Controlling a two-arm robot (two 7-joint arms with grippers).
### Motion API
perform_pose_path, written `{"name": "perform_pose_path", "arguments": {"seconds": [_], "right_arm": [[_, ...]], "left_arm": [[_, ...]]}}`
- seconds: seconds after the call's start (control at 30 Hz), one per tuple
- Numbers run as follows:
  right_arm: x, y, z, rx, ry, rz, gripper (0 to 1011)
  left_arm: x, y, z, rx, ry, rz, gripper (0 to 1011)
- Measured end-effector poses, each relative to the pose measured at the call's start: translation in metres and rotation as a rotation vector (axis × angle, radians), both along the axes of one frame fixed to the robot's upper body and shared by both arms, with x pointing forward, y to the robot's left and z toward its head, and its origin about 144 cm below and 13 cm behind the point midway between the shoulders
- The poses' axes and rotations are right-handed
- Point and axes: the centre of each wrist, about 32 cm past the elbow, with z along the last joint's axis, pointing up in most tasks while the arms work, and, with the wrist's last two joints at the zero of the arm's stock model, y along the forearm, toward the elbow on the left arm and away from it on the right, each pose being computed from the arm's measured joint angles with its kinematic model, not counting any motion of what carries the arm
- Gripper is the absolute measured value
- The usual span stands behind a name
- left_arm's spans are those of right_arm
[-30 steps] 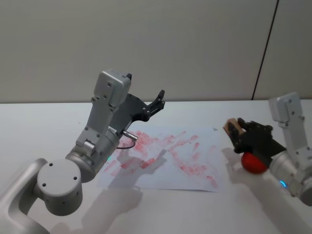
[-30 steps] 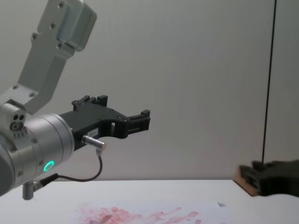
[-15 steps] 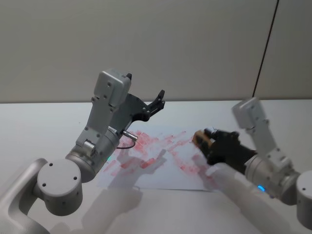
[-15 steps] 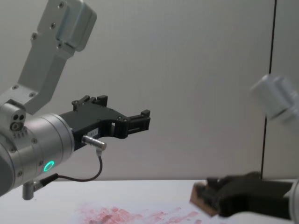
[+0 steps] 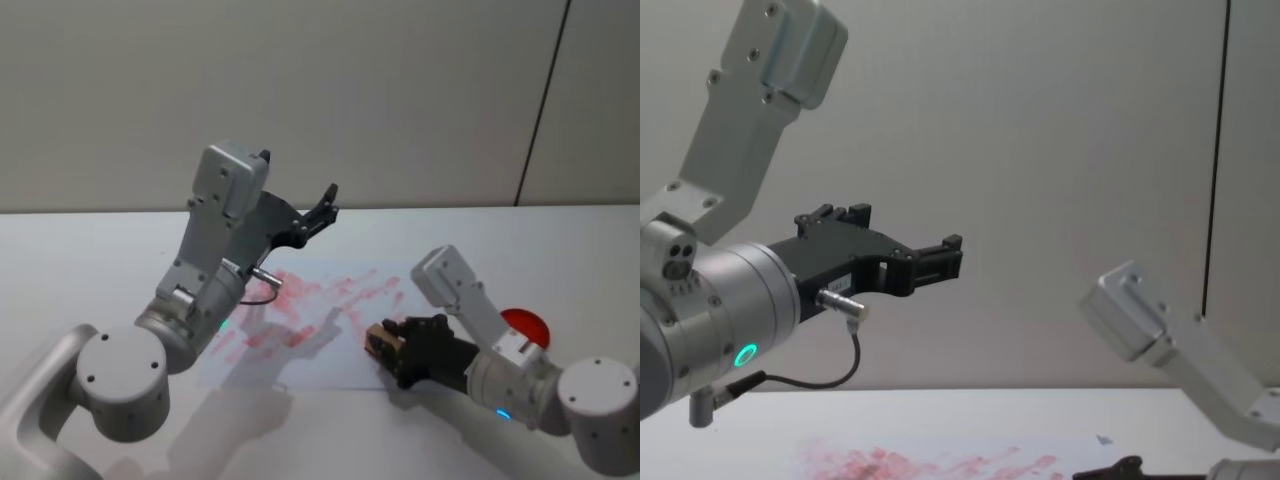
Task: Use the one hand to pick up the stamp and affix it onto the A4 paper.
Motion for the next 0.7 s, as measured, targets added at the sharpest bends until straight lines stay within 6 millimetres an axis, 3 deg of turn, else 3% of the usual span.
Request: {"name": "perform_pose_path", "arguments": {"seconds": [0.13,0.7], "right_arm": [[-0.001,0.003,-0.012,-0.038,0.042,0.010,234],[0.000,0.004,-0.014,-0.016,0.009,-0.003,234]], "left_arm": [[0.000,0.000,0.000,0.000,-0.001,0.000,1001],[0.000,0.000,0.000,0.000,0.000,0.000,1001]]}}
